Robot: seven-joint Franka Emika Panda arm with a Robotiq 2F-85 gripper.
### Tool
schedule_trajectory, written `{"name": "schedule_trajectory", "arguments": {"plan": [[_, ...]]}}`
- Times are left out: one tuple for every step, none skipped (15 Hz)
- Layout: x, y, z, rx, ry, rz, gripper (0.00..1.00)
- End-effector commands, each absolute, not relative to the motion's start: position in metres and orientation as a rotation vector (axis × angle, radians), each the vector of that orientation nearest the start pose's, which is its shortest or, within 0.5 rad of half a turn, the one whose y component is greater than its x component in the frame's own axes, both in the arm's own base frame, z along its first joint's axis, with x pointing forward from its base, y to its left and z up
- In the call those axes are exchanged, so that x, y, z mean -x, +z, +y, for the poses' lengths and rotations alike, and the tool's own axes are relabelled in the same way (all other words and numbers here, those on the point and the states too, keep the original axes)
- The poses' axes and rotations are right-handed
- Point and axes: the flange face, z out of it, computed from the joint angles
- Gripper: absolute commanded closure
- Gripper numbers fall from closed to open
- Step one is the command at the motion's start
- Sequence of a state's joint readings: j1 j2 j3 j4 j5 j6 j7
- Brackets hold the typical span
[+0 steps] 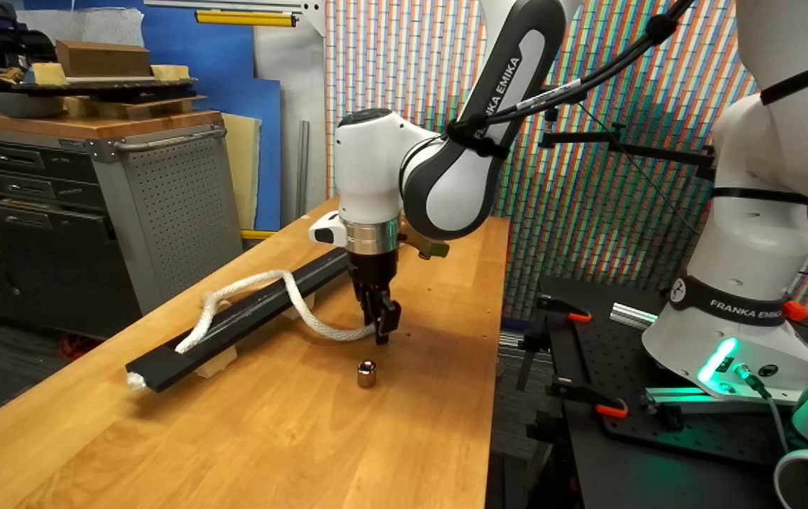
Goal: Put the rope along the center of the black object
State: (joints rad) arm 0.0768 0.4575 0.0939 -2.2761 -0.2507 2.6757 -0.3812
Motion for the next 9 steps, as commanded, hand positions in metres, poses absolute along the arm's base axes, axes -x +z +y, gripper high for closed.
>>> {"name": "schedule_trajectory", "arguments": {"plan": [[-0.522,0.152,0.101,2.959,0.111,-1.175,0.84],[-0.522,0.153,0.103,2.959,0.116,-1.176,0.91],[-0.522,0.154,0.103,2.958,0.113,-1.173,0.98],[-0.523,0.155,0.102,2.959,0.112,-1.171,1.0],[-0.524,0.156,0.1,2.963,0.109,-1.162,1.0],[-0.526,0.157,0.098,2.967,0.105,-1.154,0.97],[-0.527,0.158,0.094,2.97,0.103,-1.144,0.97],[-0.528,0.16,0.089,2.98,0.096,-1.141,0.97],[-0.528,0.164,0.082,2.982,0.091,-1.144,0.97]]}}
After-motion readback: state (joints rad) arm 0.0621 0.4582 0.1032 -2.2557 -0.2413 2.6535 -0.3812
